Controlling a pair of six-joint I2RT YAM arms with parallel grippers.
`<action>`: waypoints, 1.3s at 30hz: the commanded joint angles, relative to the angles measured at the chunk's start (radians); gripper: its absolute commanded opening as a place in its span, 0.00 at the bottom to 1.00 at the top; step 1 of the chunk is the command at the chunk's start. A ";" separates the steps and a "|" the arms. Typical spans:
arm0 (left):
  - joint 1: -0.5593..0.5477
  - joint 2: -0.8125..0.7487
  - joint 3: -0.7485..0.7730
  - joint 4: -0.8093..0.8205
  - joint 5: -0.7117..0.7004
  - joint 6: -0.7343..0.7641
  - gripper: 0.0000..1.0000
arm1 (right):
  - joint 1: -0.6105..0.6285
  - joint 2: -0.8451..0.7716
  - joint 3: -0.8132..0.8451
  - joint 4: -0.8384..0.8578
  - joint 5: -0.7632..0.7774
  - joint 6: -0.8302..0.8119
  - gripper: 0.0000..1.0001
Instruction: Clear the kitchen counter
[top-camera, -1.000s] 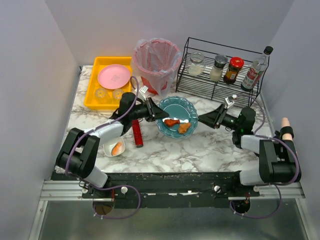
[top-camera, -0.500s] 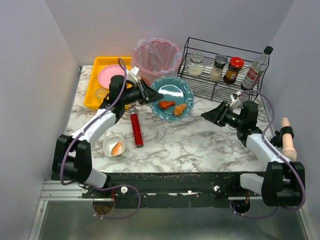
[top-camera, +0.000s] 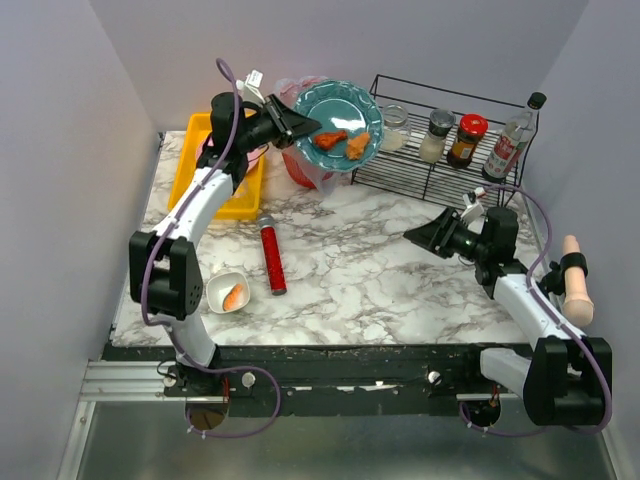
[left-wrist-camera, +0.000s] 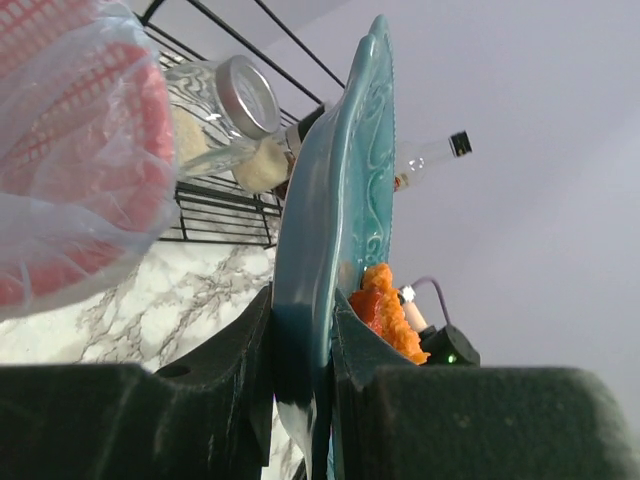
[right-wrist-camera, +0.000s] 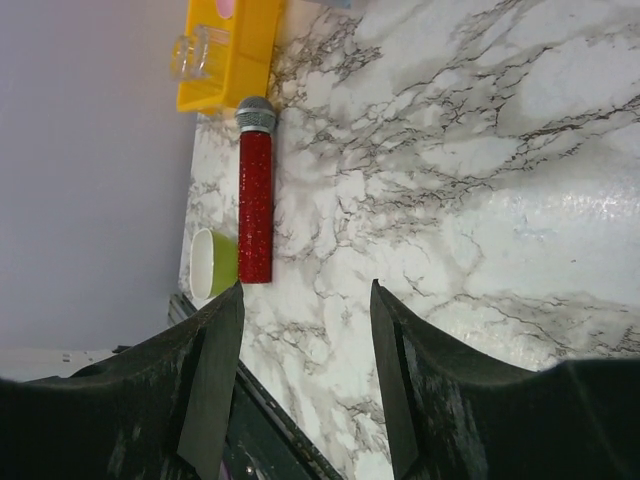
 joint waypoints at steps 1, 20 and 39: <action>0.019 0.069 0.113 0.154 -0.052 -0.153 0.00 | -0.005 -0.032 -0.030 -0.034 0.025 -0.012 0.62; 0.151 0.386 0.525 0.100 -0.166 -0.136 0.00 | -0.006 -0.120 -0.072 -0.088 0.058 -0.014 0.62; 0.108 0.414 0.672 -0.173 -0.422 0.368 0.00 | -0.006 -0.104 -0.067 -0.100 0.054 -0.026 0.62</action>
